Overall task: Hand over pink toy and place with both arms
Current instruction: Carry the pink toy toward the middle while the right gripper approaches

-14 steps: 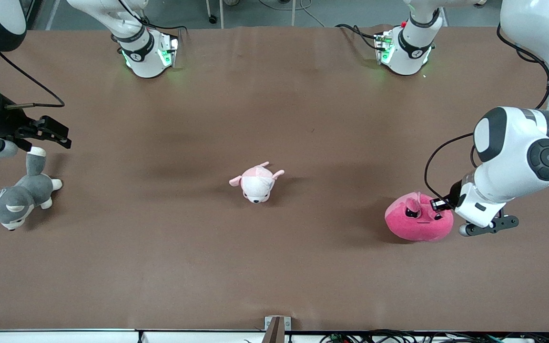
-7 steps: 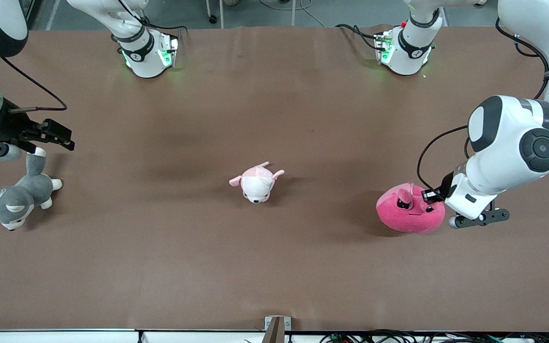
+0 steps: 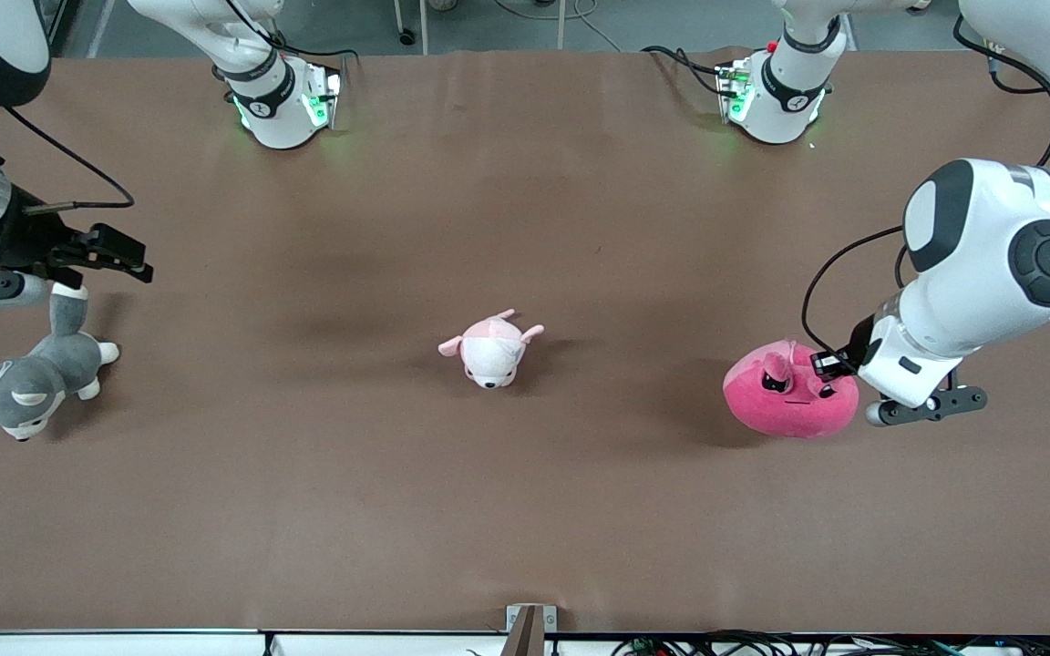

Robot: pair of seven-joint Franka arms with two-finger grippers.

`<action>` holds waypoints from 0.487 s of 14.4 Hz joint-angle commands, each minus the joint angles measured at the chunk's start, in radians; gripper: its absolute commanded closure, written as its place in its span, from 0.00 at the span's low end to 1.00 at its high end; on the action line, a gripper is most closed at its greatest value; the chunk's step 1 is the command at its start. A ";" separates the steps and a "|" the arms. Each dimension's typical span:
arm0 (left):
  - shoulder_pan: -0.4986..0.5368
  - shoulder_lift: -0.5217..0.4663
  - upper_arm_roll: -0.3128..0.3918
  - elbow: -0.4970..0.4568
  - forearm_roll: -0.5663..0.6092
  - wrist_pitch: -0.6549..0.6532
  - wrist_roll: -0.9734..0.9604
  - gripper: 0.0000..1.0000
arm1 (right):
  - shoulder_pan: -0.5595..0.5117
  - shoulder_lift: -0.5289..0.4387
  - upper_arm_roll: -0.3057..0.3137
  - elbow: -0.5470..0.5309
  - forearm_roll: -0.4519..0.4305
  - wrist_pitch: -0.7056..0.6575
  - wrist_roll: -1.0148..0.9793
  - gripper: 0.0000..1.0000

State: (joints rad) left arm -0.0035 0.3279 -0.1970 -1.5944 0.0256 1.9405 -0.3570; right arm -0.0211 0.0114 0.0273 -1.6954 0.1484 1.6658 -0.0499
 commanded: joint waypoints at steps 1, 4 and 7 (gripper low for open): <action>-0.004 -0.007 -0.006 0.083 0.005 -0.052 -0.022 1.00 | -0.002 0.005 -0.003 0.017 0.076 -0.037 -0.002 0.00; -0.007 -0.015 -0.018 0.097 -0.076 -0.054 -0.028 1.00 | 0.019 0.005 0.000 0.019 0.091 -0.026 -0.002 0.02; -0.019 -0.007 -0.096 0.139 -0.096 -0.054 -0.124 1.00 | 0.023 0.005 0.000 0.020 0.143 -0.026 -0.002 0.07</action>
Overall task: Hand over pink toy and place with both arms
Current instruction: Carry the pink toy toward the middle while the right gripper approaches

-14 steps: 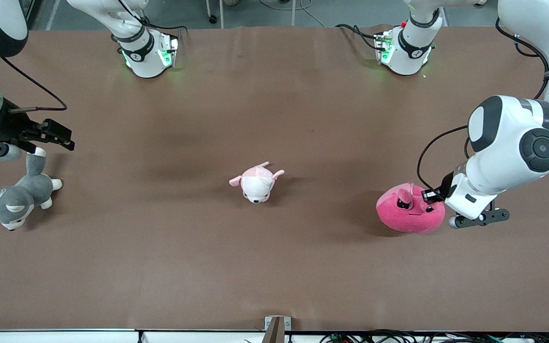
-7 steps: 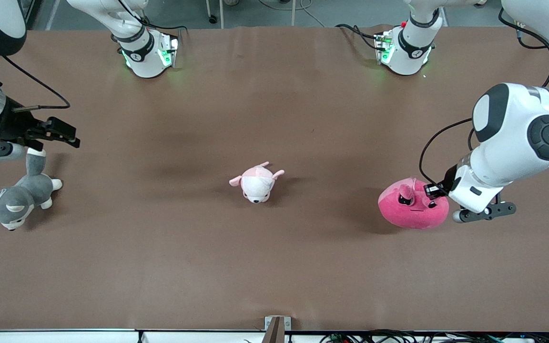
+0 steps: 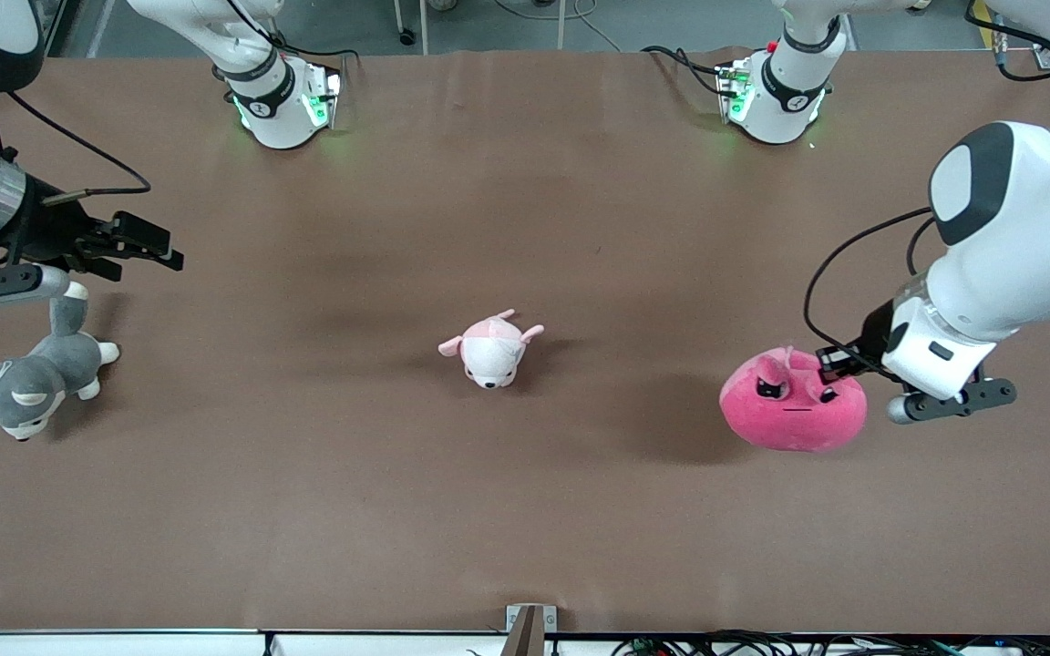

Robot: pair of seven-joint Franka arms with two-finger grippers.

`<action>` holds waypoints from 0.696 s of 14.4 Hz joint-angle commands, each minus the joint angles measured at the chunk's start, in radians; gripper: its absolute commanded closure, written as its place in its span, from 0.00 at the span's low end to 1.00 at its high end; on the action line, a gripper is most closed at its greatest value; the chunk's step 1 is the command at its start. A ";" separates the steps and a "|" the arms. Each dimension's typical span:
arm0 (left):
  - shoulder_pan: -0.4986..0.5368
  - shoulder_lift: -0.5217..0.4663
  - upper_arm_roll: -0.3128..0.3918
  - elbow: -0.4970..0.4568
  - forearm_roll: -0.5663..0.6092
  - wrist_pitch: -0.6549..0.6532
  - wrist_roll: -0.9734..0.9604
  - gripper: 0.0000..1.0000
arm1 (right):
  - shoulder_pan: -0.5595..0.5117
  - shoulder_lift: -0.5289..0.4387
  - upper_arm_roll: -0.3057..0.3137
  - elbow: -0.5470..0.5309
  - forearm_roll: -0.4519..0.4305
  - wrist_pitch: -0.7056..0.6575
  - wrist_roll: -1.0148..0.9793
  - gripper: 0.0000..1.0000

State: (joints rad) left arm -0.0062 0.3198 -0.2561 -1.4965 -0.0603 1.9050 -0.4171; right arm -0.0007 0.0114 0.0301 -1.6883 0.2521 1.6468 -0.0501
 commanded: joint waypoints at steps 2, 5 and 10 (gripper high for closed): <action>-0.070 0.010 -0.058 0.068 -0.009 -0.017 -0.141 1.00 | 0.005 0.005 -0.002 0.013 0.090 -0.009 -0.001 0.10; -0.158 0.041 -0.058 0.146 -0.010 -0.014 -0.285 1.00 | 0.030 0.005 -0.002 0.013 0.212 -0.009 0.004 0.17; -0.311 0.077 -0.060 0.246 -0.016 0.021 -0.515 1.00 | 0.106 0.019 -0.002 0.013 0.379 0.014 0.010 0.19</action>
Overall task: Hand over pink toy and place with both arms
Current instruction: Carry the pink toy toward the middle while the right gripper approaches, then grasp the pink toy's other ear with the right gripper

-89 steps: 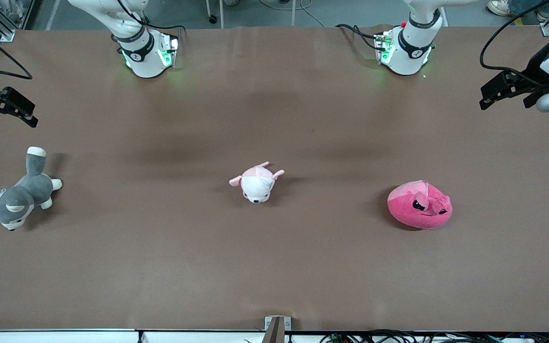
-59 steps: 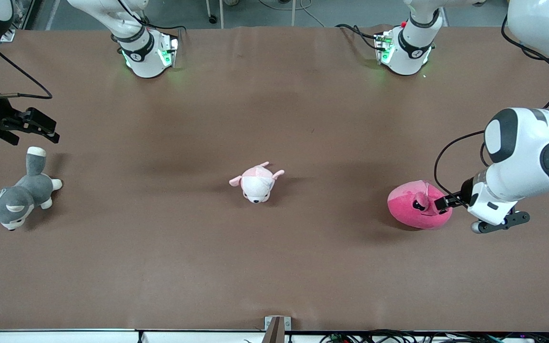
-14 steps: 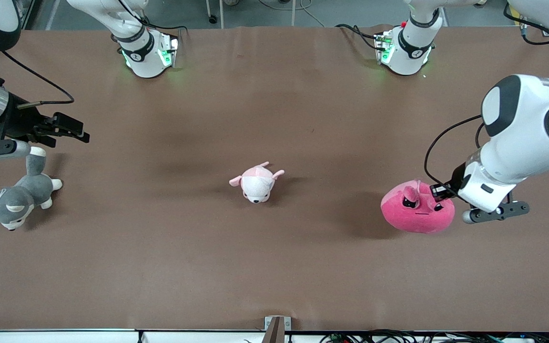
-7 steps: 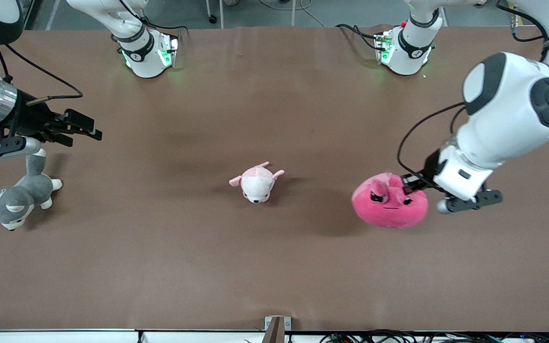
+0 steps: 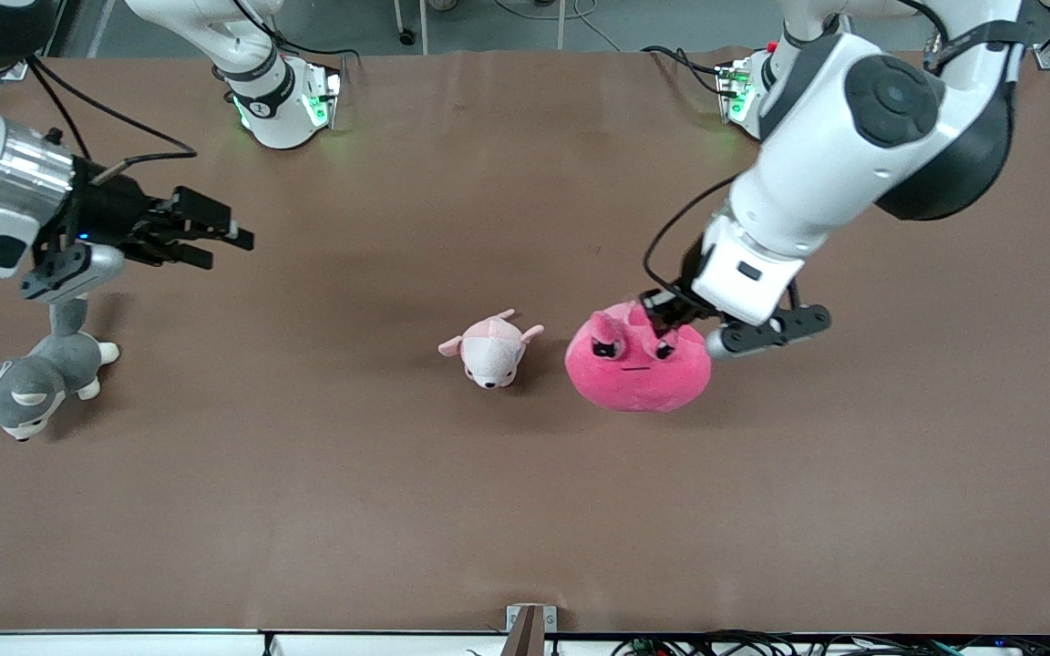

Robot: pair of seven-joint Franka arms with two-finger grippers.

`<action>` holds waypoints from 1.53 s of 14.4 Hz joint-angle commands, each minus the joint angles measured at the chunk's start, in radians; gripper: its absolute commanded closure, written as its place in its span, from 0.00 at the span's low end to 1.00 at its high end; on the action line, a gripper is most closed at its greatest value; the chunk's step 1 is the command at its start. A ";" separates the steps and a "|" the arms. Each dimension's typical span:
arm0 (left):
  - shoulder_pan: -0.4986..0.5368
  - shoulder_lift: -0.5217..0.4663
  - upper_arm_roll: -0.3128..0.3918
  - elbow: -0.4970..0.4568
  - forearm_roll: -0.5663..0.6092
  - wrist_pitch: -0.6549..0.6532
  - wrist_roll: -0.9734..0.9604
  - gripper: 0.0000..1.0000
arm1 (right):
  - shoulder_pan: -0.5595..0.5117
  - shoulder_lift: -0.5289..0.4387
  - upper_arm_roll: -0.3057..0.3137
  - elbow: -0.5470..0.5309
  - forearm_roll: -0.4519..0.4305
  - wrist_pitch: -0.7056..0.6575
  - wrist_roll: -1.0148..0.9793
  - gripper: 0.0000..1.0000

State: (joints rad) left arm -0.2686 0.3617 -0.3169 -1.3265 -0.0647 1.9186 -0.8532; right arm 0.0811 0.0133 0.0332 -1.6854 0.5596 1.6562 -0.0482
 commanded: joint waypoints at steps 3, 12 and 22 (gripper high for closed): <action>-0.110 0.042 -0.001 0.075 -0.068 0.120 -0.190 1.00 | 0.063 0.045 -0.006 0.010 0.175 0.010 0.008 0.19; -0.227 0.049 0.010 0.075 -0.176 0.210 -0.334 1.00 | 0.207 0.085 -0.006 0.065 0.201 0.146 0.200 0.22; -0.253 0.057 0.002 0.072 -0.179 0.204 -0.349 1.00 | 0.259 0.111 -0.007 0.070 0.152 0.206 0.238 0.24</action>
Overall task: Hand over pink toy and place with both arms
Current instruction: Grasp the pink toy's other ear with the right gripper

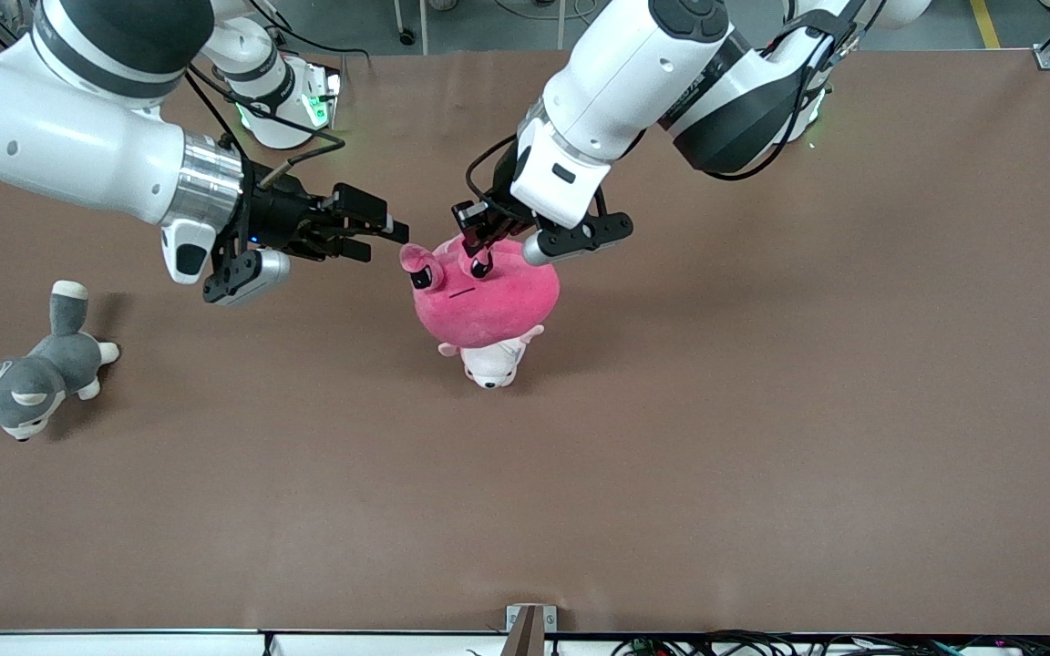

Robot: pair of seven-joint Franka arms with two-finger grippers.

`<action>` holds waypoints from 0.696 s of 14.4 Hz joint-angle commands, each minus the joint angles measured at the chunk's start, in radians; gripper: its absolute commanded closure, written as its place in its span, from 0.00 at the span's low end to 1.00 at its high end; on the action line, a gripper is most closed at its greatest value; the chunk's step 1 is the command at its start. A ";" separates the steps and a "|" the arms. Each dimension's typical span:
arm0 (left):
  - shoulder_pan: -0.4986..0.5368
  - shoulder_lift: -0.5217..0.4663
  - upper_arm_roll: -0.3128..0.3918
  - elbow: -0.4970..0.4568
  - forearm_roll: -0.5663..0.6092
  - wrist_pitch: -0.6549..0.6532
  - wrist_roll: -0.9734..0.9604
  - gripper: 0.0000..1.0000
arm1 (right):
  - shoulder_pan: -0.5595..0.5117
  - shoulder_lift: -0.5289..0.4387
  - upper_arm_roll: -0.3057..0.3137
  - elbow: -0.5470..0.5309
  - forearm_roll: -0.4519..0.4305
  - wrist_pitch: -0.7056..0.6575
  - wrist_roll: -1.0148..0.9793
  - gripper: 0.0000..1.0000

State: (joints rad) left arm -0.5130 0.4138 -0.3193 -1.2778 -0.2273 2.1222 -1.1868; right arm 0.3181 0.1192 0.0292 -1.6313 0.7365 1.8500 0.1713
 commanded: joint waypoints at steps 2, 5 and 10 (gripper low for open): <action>-0.015 0.005 0.003 0.023 -0.017 0.001 -0.016 1.00 | 0.039 0.016 -0.003 0.016 -0.081 0.034 0.020 0.24; -0.022 0.006 0.005 0.023 -0.017 0.001 -0.016 1.00 | 0.056 0.030 -0.003 0.016 -0.085 0.038 0.020 0.24; -0.024 0.008 0.005 0.023 -0.017 0.002 -0.016 1.00 | 0.061 0.039 -0.003 0.015 -0.086 0.041 0.019 0.24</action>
State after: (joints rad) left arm -0.5277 0.4140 -0.3196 -1.2777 -0.2278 2.1222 -1.1875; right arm 0.3695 0.1463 0.0301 -1.6312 0.6639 1.8871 0.1719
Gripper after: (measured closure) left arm 0.921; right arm 0.242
